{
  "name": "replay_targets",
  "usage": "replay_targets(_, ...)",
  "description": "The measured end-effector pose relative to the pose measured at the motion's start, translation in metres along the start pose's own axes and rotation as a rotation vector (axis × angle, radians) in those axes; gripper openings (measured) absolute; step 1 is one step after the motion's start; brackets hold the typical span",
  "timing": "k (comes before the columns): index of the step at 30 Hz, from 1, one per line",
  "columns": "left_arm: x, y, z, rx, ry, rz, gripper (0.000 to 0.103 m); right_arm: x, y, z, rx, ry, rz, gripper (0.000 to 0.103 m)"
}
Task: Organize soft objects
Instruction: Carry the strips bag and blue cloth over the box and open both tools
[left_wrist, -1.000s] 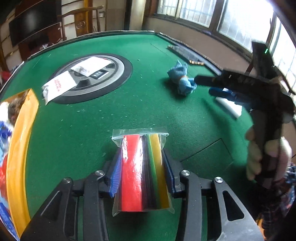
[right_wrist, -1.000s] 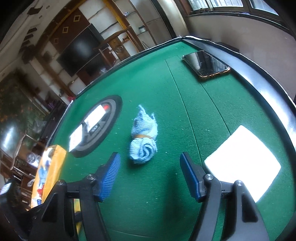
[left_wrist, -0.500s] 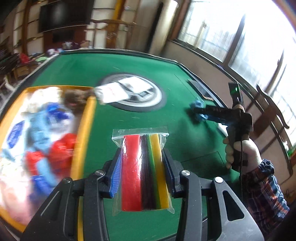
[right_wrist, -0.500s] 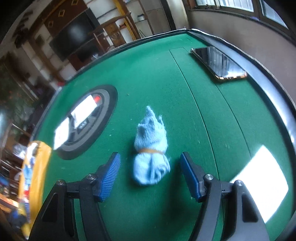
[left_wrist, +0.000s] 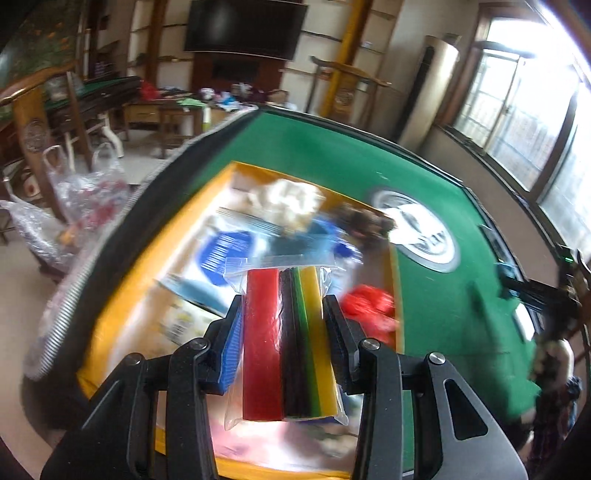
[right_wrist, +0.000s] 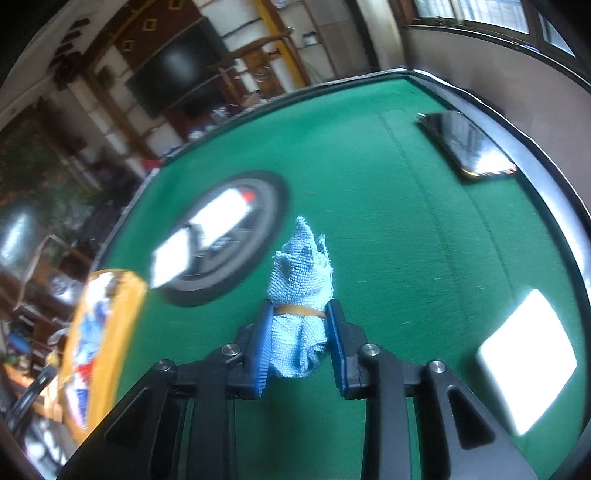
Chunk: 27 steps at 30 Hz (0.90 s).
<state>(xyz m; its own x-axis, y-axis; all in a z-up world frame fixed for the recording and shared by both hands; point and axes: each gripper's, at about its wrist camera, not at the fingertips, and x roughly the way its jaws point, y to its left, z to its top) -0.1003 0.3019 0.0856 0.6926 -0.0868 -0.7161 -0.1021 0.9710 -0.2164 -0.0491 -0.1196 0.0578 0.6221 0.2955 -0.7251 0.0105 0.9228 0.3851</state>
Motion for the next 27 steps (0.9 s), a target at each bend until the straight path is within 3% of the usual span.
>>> replay_targets(9, 0.042, 0.017, 0.045, 0.013, 0.051, 0.072, 0.039, -0.008, 0.075, -0.017, -0.124, 0.012, 0.152, 0.025)
replay_targets(22, 0.132, 0.020, 0.105, 0.022, 0.125, 0.146, 0.040, 0.024, 0.161, -0.064, -0.237, 0.140, 0.303, 0.025)
replay_targets(27, 0.145, 0.038, 0.104, -0.084, 0.172, 0.071, 0.047, 0.037, 0.185, -0.075, -0.276, 0.173, 0.330, 0.025)
